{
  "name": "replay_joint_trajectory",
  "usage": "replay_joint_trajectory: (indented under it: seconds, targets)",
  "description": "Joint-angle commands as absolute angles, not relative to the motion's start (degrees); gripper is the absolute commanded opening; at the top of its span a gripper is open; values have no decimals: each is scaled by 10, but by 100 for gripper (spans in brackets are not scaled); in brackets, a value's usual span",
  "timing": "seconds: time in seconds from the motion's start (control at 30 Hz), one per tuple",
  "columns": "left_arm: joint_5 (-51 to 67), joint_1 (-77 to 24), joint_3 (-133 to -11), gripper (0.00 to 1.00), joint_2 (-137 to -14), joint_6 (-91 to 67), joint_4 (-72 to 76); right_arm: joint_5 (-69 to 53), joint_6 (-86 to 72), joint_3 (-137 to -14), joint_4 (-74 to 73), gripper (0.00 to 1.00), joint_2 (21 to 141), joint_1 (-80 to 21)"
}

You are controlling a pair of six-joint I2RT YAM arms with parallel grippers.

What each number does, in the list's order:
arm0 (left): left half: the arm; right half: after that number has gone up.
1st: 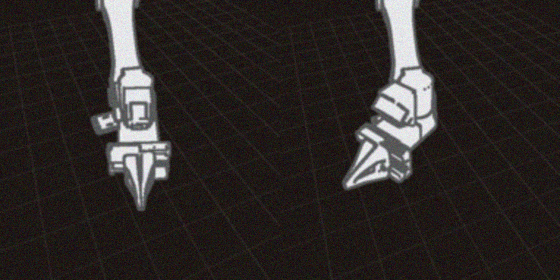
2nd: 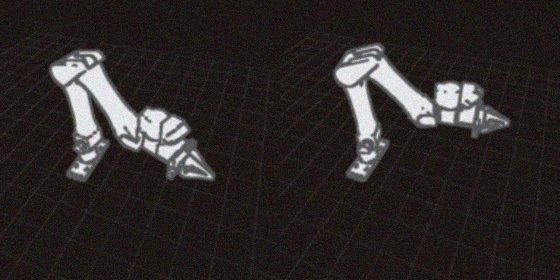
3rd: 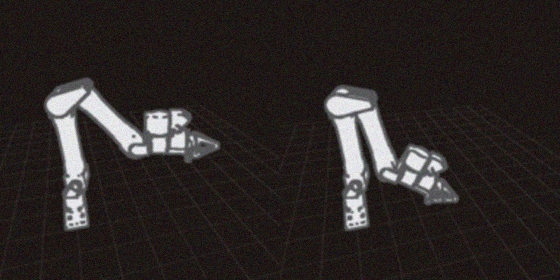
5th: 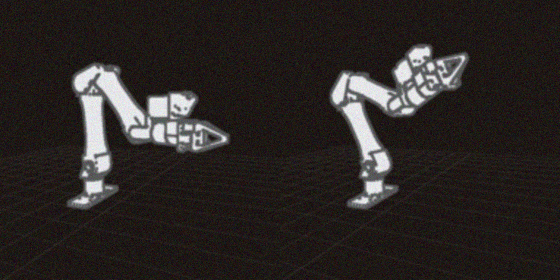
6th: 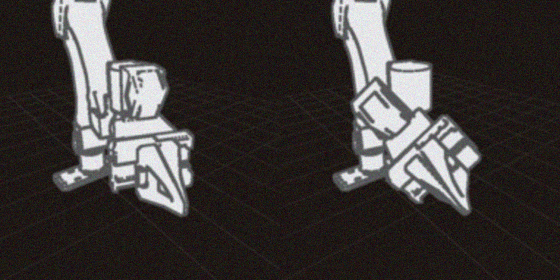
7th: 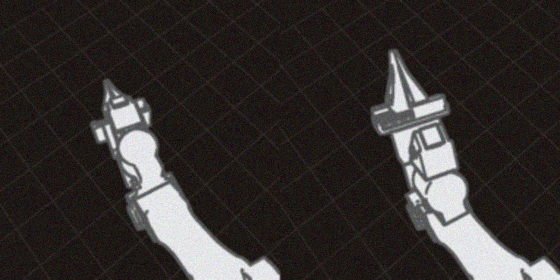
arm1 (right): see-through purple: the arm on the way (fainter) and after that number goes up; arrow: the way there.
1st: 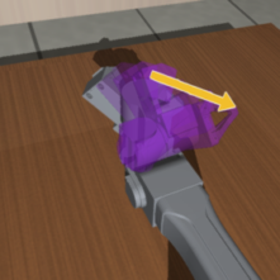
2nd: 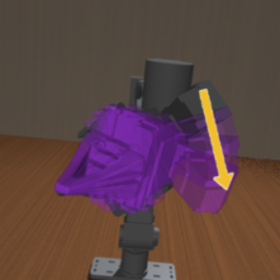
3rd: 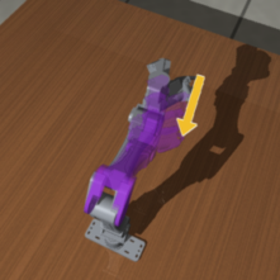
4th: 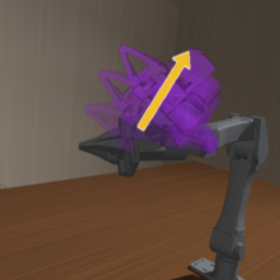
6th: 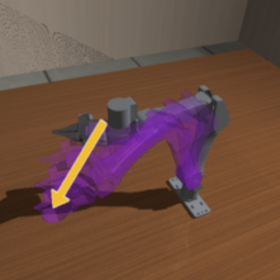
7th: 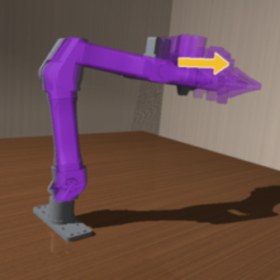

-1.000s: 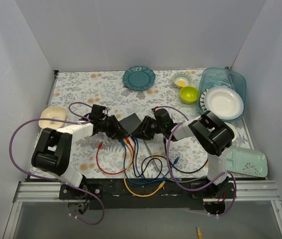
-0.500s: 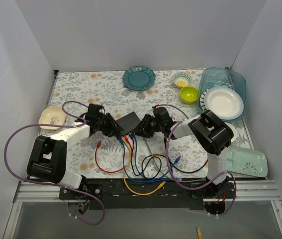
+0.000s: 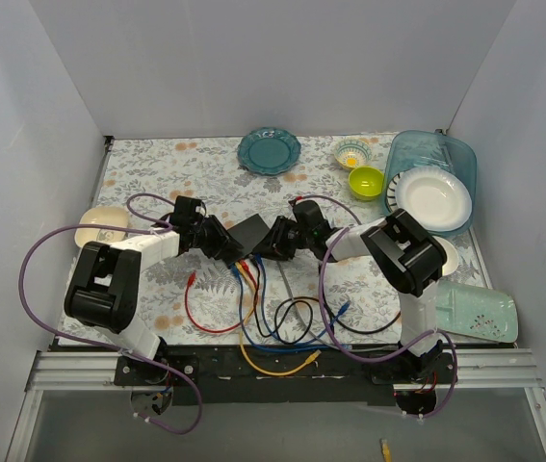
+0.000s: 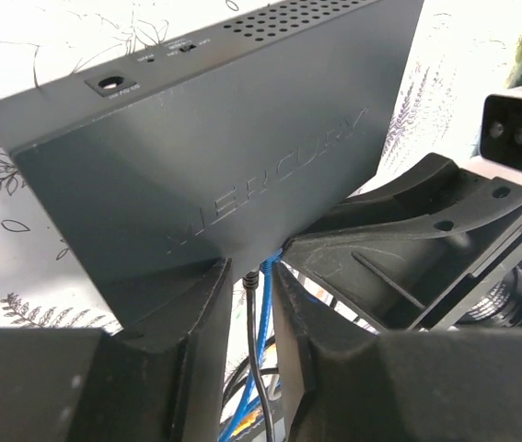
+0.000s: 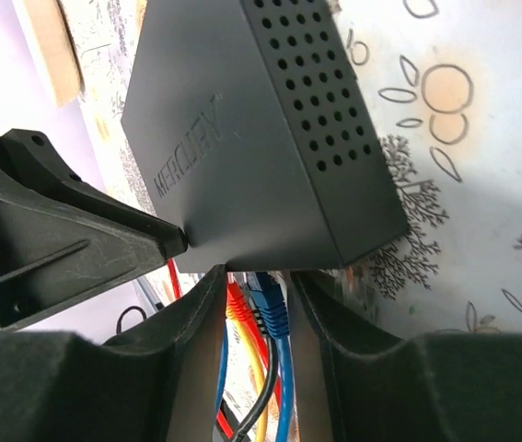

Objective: Pull the plug from the switch port

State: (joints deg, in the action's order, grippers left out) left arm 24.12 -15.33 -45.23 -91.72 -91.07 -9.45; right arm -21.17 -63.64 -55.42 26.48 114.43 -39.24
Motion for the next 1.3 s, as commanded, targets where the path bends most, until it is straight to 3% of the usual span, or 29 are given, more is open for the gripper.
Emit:
replay_joint_trajectory:
  seconds: [0.0,0.23,0.33,0.53,0.67,1.03,1.27]
  targets:
    - [231,-154,-439,24,-923,-881,-122,-173,-601,-569,193,36,1181,-388]
    - [228,-154,-431,22,-920,-872,-127,-181,-593,-579,187,19,1191,-388]
    - [230,-154,-427,22,-922,-875,-124,-188,-585,-577,188,17,1194,-388]
    - [233,-154,-428,22,-926,-882,-119,-206,-568,-563,195,34,1191,-388]
    - [231,-154,-427,22,-925,-883,-117,-207,-552,-552,176,40,1185,-388]
    - [232,-154,-426,22,-919,-878,-123,-195,-531,-578,148,36,1201,-390]
    - [235,-154,-430,22,-918,-874,-126,-192,-497,-556,135,43,1186,-394]
